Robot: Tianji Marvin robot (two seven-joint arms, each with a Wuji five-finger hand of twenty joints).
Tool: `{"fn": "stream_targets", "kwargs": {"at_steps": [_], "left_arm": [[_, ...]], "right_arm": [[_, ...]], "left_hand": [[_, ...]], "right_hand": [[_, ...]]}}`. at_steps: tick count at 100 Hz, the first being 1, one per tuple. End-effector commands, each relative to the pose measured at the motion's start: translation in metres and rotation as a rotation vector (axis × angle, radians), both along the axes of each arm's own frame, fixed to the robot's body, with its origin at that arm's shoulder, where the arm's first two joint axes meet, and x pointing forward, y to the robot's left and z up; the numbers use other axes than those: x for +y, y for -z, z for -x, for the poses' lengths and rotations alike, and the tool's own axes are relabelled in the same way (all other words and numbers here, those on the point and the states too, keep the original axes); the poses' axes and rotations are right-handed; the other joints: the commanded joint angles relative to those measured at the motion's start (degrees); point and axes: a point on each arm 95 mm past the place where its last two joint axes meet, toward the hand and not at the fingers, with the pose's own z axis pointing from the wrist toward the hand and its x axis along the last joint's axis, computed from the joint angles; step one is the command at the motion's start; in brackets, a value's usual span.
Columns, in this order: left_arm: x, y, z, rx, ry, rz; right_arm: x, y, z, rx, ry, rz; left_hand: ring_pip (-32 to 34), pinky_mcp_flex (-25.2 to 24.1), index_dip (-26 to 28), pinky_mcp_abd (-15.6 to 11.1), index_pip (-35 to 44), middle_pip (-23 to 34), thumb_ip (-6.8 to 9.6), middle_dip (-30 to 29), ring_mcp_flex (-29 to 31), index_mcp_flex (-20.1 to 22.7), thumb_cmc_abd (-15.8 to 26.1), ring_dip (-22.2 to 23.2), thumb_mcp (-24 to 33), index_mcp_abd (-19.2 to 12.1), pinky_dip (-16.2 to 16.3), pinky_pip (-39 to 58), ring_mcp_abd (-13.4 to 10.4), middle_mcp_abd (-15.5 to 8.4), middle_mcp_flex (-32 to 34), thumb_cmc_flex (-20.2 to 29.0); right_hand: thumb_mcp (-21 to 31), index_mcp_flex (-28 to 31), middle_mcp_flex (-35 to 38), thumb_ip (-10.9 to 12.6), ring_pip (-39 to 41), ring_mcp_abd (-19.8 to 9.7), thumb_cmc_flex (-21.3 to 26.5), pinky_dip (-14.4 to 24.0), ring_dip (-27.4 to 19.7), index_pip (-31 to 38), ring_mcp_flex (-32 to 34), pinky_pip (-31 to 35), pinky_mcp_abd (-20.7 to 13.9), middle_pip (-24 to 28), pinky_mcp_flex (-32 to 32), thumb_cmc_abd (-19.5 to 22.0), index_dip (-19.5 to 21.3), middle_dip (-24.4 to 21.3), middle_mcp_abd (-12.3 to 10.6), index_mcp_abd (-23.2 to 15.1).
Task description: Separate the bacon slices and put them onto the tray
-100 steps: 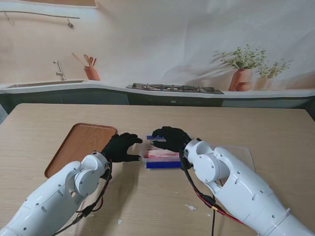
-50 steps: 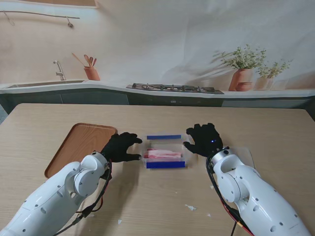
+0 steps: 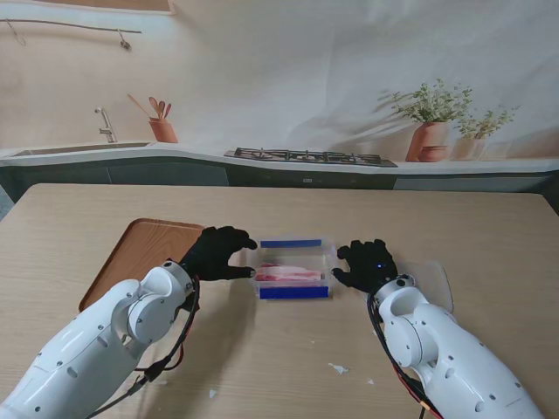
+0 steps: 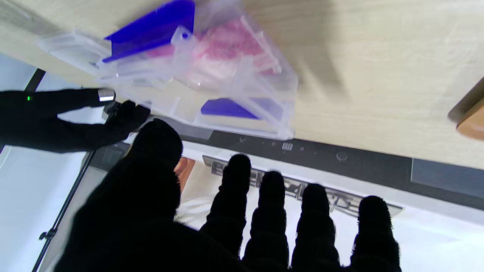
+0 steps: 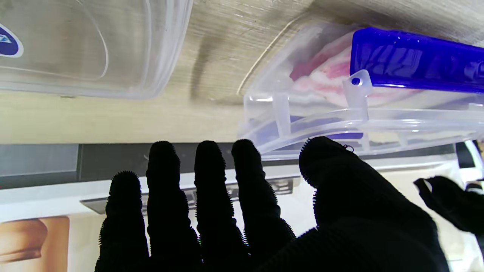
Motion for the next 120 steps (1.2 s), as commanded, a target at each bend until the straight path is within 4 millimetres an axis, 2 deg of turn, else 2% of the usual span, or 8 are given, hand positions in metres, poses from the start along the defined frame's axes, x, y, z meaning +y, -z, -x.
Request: {"fn": "stream_targets", "kwargs": {"at_steps": [1,5,15,27,40,67,93,120], "left_arm": [[-0.014,-0.020,-0.007,-0.063,0.015,0.042],[-0.018,-0.027,-0.010,-0.070,0.026,0.046],[-0.029,-0.041,-0.017,-0.029,0.068,0.007],[-0.045,-0.051,-0.024,0.051,0.104,-0.033],[-0.061,-0.055,-0.027,0.140,0.126,-0.103],[-0.087,-0.041,-0.029,0.291,0.123,-0.120],[-0.099,-0.024,-0.035,0.363,0.112,-0.143],[-0.109,-0.012,-0.039,0.419,0.093,-0.142]], "right_arm": [[0.003,0.003,0.002,0.019,-0.008,0.011],[0.004,0.003,0.002,0.018,-0.010,0.009],[0.004,0.004,0.002,0.016,-0.015,0.003],[0.004,0.004,0.001,0.015,-0.020,0.000],[0.005,0.004,0.001,0.021,-0.023,-0.008],[0.004,0.005,0.000,0.025,-0.023,-0.025],[0.005,0.005,0.001,0.030,-0.021,-0.038],[0.006,0.006,0.000,0.037,-0.025,-0.042]], "left_hand": [[9.2,-0.3,3.7,0.4,4.8,8.6,1.77,10.8,3.0,3.7,-1.1,6.7,4.3,0.0,0.7,4.1,1.8,-1.2,5.1,-0.8],[12.5,-0.3,4.6,0.6,5.9,9.5,1.48,14.7,4.6,6.5,-2.1,7.9,6.6,-0.1,-0.6,5.4,2.4,-1.0,8.8,-0.9],[12.1,-0.2,3.8,0.4,4.2,7.3,1.19,14.9,3.8,7.5,-2.4,6.4,7.2,0.0,-3.5,3.3,2.0,-1.2,9.7,-1.4],[10.5,-0.4,0.7,0.2,0.1,0.9,1.14,7.5,6.1,8.4,-2.3,4.1,6.6,0.4,-4.1,1.5,2.3,-0.7,13.9,-1.3],[10.1,-0.3,-1.5,0.4,-2.9,-3.3,1.11,0.1,10.1,6.2,-0.7,3.4,4.2,0.6,-3.0,2.7,3.2,1.3,17.6,-1.7],[8.4,0.0,-3.0,1.0,-5.6,-4.1,1.89,-3.2,12.3,4.0,0.9,2.6,-1.3,5.0,-1.9,8.0,4.6,5.2,13.2,-0.4],[2.5,0.1,-3.4,-1.5,-6.1,-5.0,2.04,-6.1,12.0,2.7,0.8,-3.9,0.0,7.3,-4.6,19.6,5.7,6.4,10.1,0.2],[-0.3,0.1,-3.6,-2.7,-6.5,-5.7,1.96,-6.6,8.8,1.6,2.6,-8.4,-0.2,6.8,-6.7,20.3,5.1,5.4,8.1,0.2]], "right_hand": [[1.7,-1.7,-0.7,2.1,0.8,0.4,0.7,0.6,0.7,-0.6,0.0,-0.4,1.2,-0.7,-0.6,-1.6,-0.5,-0.7,-1.5,-2.2],[2.0,-1.8,-0.6,2.1,0.9,0.5,0.7,0.6,0.8,-0.4,0.1,-0.4,1.2,-0.6,-0.6,-1.7,-0.4,-0.8,-1.5,-3.0],[2.3,-2.2,-0.6,2.0,1.0,0.5,0.4,0.5,0.8,0.1,0.3,-0.3,1.3,-0.3,-0.5,-1.8,-0.2,-1.0,-1.5,-3.7],[2.5,-2.8,-0.7,2.0,1.0,0.4,0.2,0.5,0.8,0.4,0.4,-0.4,1.3,-0.2,-0.5,-2.0,-0.2,-1.2,-1.6,-4.8],[2.4,-4.0,-1.2,2.0,1.0,0.3,0.0,0.5,0.9,0.6,0.4,-0.4,1.2,0.3,-0.8,-2.0,-0.3,-1.1,-1.9,-3.0],[2.4,-4.7,-1.8,2.0,1.0,0.2,0.0,0.5,0.9,0.8,0.3,-0.4,1.1,0.8,-0.7,-1.6,-0.4,-1.1,-2.0,-2.3],[2.1,-4.9,-2.0,2.0,1.0,0.2,0.0,0.5,0.9,0.9,0.2,-0.3,1.1,0.8,-0.7,-1.3,-0.6,-1.2,-2.0,-2.2],[1.7,-5.1,-2.0,2.0,1.0,0.2,0.1,0.6,0.9,1.0,0.2,-0.3,1.0,0.9,-0.7,-0.8,-0.8,-1.2,-1.9,-2.1]]}}
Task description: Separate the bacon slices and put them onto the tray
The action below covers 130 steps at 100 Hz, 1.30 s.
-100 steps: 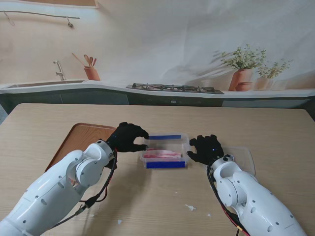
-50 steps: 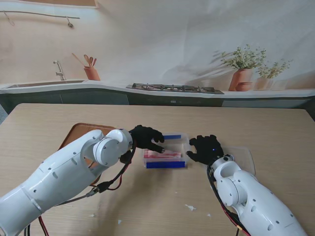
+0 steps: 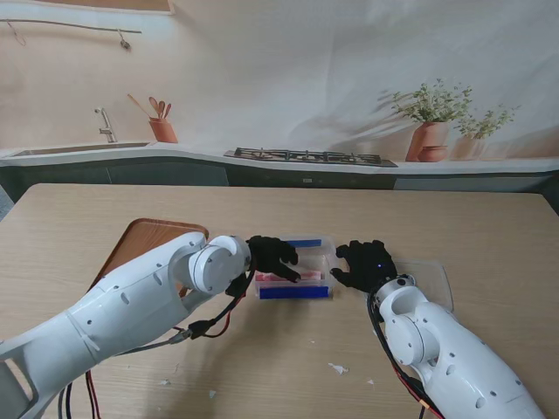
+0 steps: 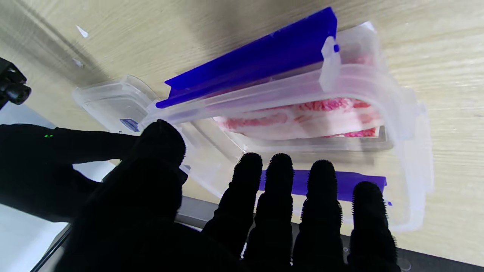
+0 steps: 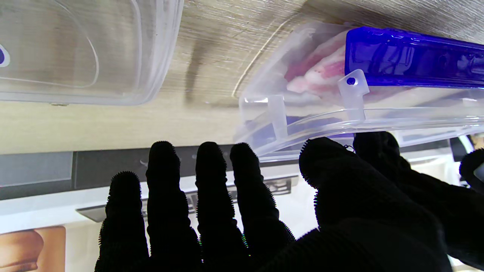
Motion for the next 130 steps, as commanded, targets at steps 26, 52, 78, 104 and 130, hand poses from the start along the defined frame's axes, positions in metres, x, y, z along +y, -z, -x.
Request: {"fn": "stream_targets", "kwargs": {"at_steps": [26,52,78,104,130], "left_arm": [[-0.011,0.011,-0.005,0.066,-0.031,0.000],[-0.015,0.017,-0.007,0.088,-0.032,-0.016],[-0.016,0.018,-0.005,0.090,-0.038,-0.006],[-0.014,0.014,-0.001,0.079,-0.055,0.016],[-0.012,0.010,-0.001,0.072,-0.116,0.055]], "right_arm": [[0.007,0.005,0.003,0.026,-0.015,-0.012],[0.007,0.005,0.003,0.025,-0.012,-0.015],[0.007,0.006,0.003,0.028,-0.006,-0.017],[0.008,0.006,0.003,0.030,-0.001,-0.026],[0.008,0.007,0.002,0.033,0.005,-0.032]], "left_hand": [[-0.1,-0.7,-0.9,-0.6,-0.5,-0.2,1.93,-0.7,-0.9,-2.4,4.1,-2.7,-1.5,0.5,-1.4,2.3,2.1,0.7,-1.9,0.4],[-0.1,-0.7,-1.0,0.0,-0.7,0.6,2.11,-0.2,-0.9,-3.3,5.2,-2.1,-3.7,0.2,-3.3,-0.6,2.4,-1.1,-2.9,1.1],[3.2,-0.7,-0.9,1.0,-0.3,2.5,2.31,1.2,1.9,-3.9,5.7,1.1,-5.2,-0.4,-4.0,-2.5,2.5,-1.6,-3.3,1.7],[7.2,-0.9,-0.9,2.0,-0.2,4.1,2.39,3.4,4.6,-3.9,5.8,5.3,-5.5,-0.2,-2.7,-3.5,3.5,-1.1,-2.7,1.8],[8.8,-1.0,-0.8,2.0,0.1,3.9,2.45,3.6,8.6,-2.3,5.3,6.7,-5.3,1.2,-3.5,-9.4,5.0,2.3,0.0,1.7]], "right_hand": [[0.1,-2.3,-1.2,2.1,1.0,0.2,0.7,0.6,0.7,-0.6,0.1,-0.3,1.0,1.0,-0.7,0.3,-1.7,-0.4,-1.1,-3.6],[-0.2,-2.2,-1.2,2.1,1.0,0.3,0.8,0.6,0.8,-0.6,0.0,-0.2,1.0,1.0,-0.7,0.5,-1.8,-0.4,-1.1,-3.5],[-0.5,-2.1,-1.1,2.1,1.0,0.4,0.9,0.7,0.7,-0.5,0.0,-0.2,1.0,1.0,-0.7,0.8,-1.9,-0.4,-1.0,-3.4],[-0.9,-2.1,-1.2,2.2,1.0,0.5,1.0,0.7,0.7,-0.5,0.0,-0.2,1.0,0.8,-0.8,1.5,-2.0,-0.5,-0.9,-3.4],[-1.2,-2.0,-1.3,2.2,1.0,0.5,1.2,0.8,0.7,-0.6,0.0,-0.2,0.9,0.7,-0.8,1.8,-2.1,-0.6,-0.8,-3.3]]}}
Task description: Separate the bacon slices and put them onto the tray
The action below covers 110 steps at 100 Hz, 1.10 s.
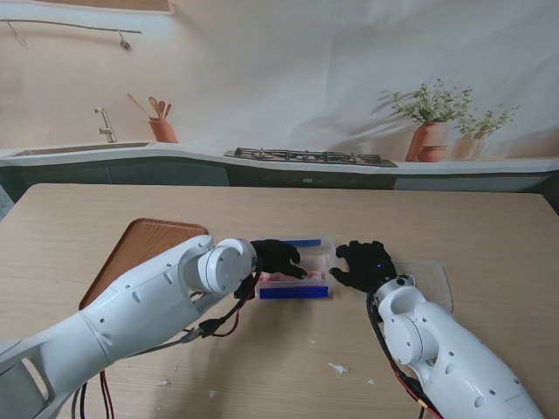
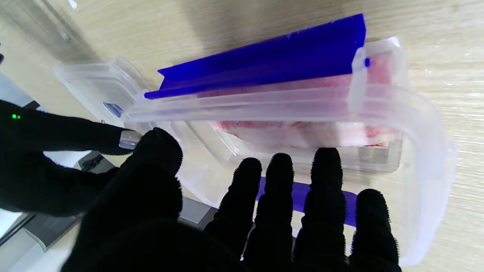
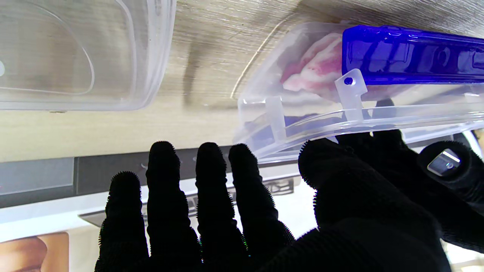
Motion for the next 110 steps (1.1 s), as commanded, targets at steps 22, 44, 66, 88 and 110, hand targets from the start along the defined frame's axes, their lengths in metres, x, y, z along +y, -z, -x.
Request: {"fn": "stream_targets", "kwargs": {"at_steps": [22,44,66,88,110], "left_arm": [[-0.005,-0.003,0.000,0.025,-0.012,0.010],[-0.009,-0.001,-0.002,0.040,0.015,-0.029],[-0.012,0.001,0.000,0.072,0.025,-0.066],[-0.013,0.004,-0.001,0.104,0.029,-0.098],[-0.016,0.005,-0.001,0.121,-0.004,-0.081]], "right_arm": [[0.008,0.006,0.003,0.029,-0.006,-0.011],[0.008,0.006,0.002,0.028,-0.006,-0.012],[0.007,0.006,0.002,0.028,-0.003,-0.015],[0.007,0.007,0.002,0.027,-0.002,-0.016],[0.007,0.008,0.002,0.032,0.000,-0.017]], "left_hand": [[-0.4,-0.6,-0.7,0.8,-0.4,0.2,2.32,0.4,-0.2,0.7,1.4,0.2,-0.7,1.6,-0.5,-3.6,2.2,2.3,0.1,1.2],[-8.1,-0.3,-1.5,0.2,-2.0,-5.0,2.26,-4.4,-9.2,0.3,2.4,-5.4,-2.4,2.5,1.3,-6.7,-0.8,3.5,-2.9,1.1],[-2.0,-1.2,-1.0,1.1,-1.0,0.2,2.41,-1.0,-5.5,3.7,3.2,-0.5,-4.4,2.4,4.6,-9.7,-0.1,1.1,2.5,1.9],[-3.3,-1.4,-1.6,0.7,-2.4,-2.3,2.51,-1.5,-7.0,1.9,4.0,0.1,-5.9,3.0,6.8,-12.2,-0.3,2.5,0.2,2.2],[-0.3,-1.0,-1.1,0.9,-1.4,0.8,2.89,-0.3,-4.3,3.3,4.8,2.1,-4.3,3.5,9.2,-11.1,0.8,2.6,3.4,5.0]], "right_hand": [[-1.4,-1.8,-0.9,2.3,1.0,0.5,1.4,0.8,0.6,-0.6,0.0,-0.2,1.0,0.6,-0.8,1.4,-1.6,-0.7,-0.7,-3.9],[-1.5,-1.9,-1.0,2.3,1.0,0.6,1.4,0.8,0.6,-0.6,0.1,-0.2,1.0,0.4,-0.8,1.5,-1.6,-0.9,-0.7,-3.9],[-1.6,-1.8,-1.0,2.3,1.0,0.6,1.5,0.9,0.6,-0.6,0.0,-0.2,0.9,0.4,-0.8,1.5,-1.6,-1.0,-0.6,-3.9],[-1.7,-1.8,-1.1,2.3,1.0,0.7,1.5,0.9,0.6,-0.6,0.0,-0.2,0.9,0.4,-0.8,1.5,-1.7,-1.1,-0.6,-3.9],[-1.7,-1.8,-1.1,2.3,1.0,0.7,1.5,0.9,0.7,-0.6,0.1,-0.3,1.0,0.4,-0.8,1.7,-1.7,-1.2,-0.6,-3.8]]}}
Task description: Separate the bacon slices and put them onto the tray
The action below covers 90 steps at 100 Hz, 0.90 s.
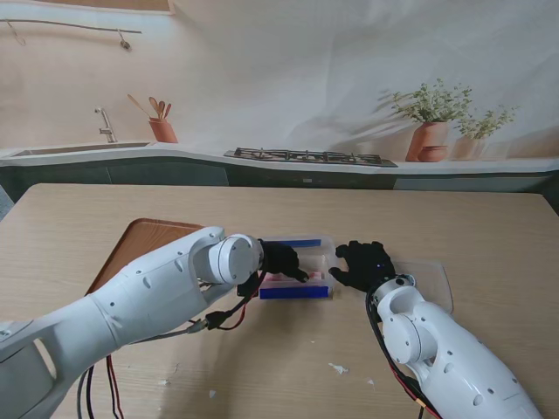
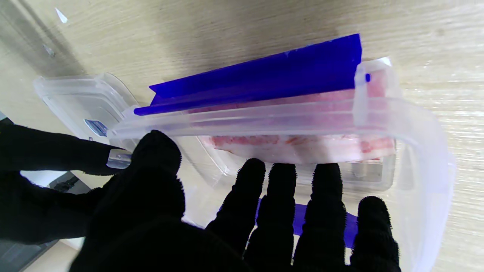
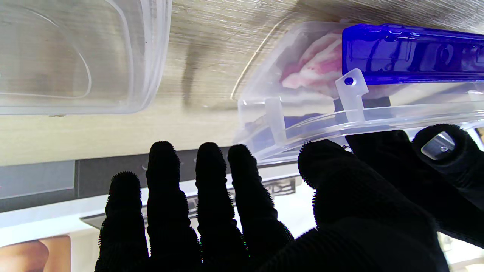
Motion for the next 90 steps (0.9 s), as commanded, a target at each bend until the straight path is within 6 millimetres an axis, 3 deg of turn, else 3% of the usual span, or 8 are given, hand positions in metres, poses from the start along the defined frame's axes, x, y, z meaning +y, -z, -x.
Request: {"fn": "stream_targets", "kwargs": {"at_steps": [1,7,12,22,30,50,77,90], "left_arm": [[-0.0045,0.0058,0.0055,0.028,0.001,0.001],[-0.0047,0.0058,0.0049,0.023,0.001,-0.003],[-0.0049,0.0064,0.0043,0.023,-0.014,-0.001],[-0.0050,0.0071,0.0047,0.072,-0.082,0.036],[-0.0041,0.0074,0.0045,0.084,-0.103,0.049],[-0.0037,0.0074,0.0023,0.047,-0.070,0.007],[-0.0073,0.0100,-0.0003,0.008,-0.049,-0.031],[-0.0080,0.0119,-0.0010,0.002,-0.052,-0.041]], "right_arm": [[0.0065,0.0060,0.0035,0.028,-0.009,-0.006],[0.0065,0.0060,0.0035,0.028,-0.009,-0.006],[0.0063,0.0060,0.0034,0.027,-0.008,-0.007],[0.0059,0.0062,0.0033,0.026,-0.006,-0.008],[0.0058,0.0064,0.0032,0.026,-0.004,-0.009],[0.0063,0.0066,0.0029,0.029,-0.005,-0.009],[0.0058,0.0066,0.0031,0.026,-0.003,-0.010],[0.0070,0.0072,0.0030,0.032,-0.007,-0.009]], "left_hand": [[3.3,-0.6,0.5,0.8,1.4,4.5,2.91,2.6,2.5,1.8,2.6,2.2,1.3,1.4,1.8,-0.6,0.8,0.9,3.6,2.8],[3.7,-0.4,1.0,0.8,2.4,4.8,2.26,3.2,3.6,2.3,4.4,2.4,2.7,1.5,2.3,0.2,0.6,0.7,4.8,5.4],[3.1,-0.4,1.2,0.8,2.6,3.9,1.67,2.6,3.7,2.9,9.9,1.6,-7.0,1.7,1.2,0.2,0.7,1.3,5.5,8.6],[0.6,-1.4,0.0,0.1,0.4,2.1,1.46,1.5,1.1,3.4,13.8,0.3,-11.8,2.8,-0.4,-4.7,1.1,1.6,4.1,-0.3],[0.2,-1.4,-0.3,-0.3,-0.2,2.2,1.45,1.4,0.5,4.1,13.9,0.5,-11.1,3.1,5.9,-9.0,1.4,1.9,3.8,-2.1],[2.0,1.8,1.1,0.7,2.5,3.8,1.53,2.1,3.1,5.6,8.7,1.1,-7.5,2.2,8.9,-12.1,0.6,0.6,6.2,12.5],[6.0,3.8,4.7,1.4,9.3,7.9,1.98,5.5,5.6,4.9,4.5,2.7,-3.8,1.6,10.9,-12.7,0.7,-0.6,8.3,13.4],[8.2,3.9,6.2,1.3,12.1,9.6,1.36,7.9,6.5,4.9,2.0,4.2,4.8,1.4,11.4,-13.1,0.8,-0.9,9.3,8.9]], "right_hand": [[-1.0,-1.7,-1.0,2.3,1.0,0.7,1.0,0.9,0.6,-0.6,0.1,-0.3,1.0,0.4,-0.8,1.7,-1.6,-0.5,-0.6,-4.5],[-1.0,-1.7,-1.0,2.3,1.0,0.7,1.0,0.9,0.6,-0.6,0.1,-0.2,0.9,0.4,-0.8,1.7,-1.6,-0.5,-0.6,-4.5],[-1.1,-1.7,-1.0,2.3,1.0,0.7,1.0,0.9,0.6,-0.6,0.1,-0.3,0.9,0.4,-0.8,1.9,-1.6,-0.5,-0.7,-4.5],[-1.2,-1.7,-1.0,2.3,1.0,0.7,1.0,0.9,0.6,-0.6,0.0,-0.3,1.0,0.3,-0.9,2.1,-1.7,-0.6,-0.5,-4.5],[-1.3,-1.7,-1.0,2.3,1.0,0.7,1.1,0.9,0.6,-0.6,0.0,-0.3,0.9,0.3,-0.9,2.1,-1.7,-0.6,-0.5,-4.5],[-1.4,-1.8,-1.0,2.3,1.0,0.7,1.3,1.0,0.6,-0.6,0.0,-0.2,0.9,0.4,-0.9,2.4,-1.7,-0.6,-0.7,-4.5],[-1.4,-1.7,-1.0,2.4,1.1,0.7,1.7,1.0,0.7,-0.5,0.1,-0.2,1.0,0.4,-0.9,2.7,-1.7,-0.6,-0.7,-4.6],[-1.4,-1.7,-0.9,2.4,1.1,0.7,1.9,1.0,0.7,-0.5,0.2,-0.2,1.0,0.5,-0.7,2.5,-1.7,-0.6,-0.7,-4.6]]}}
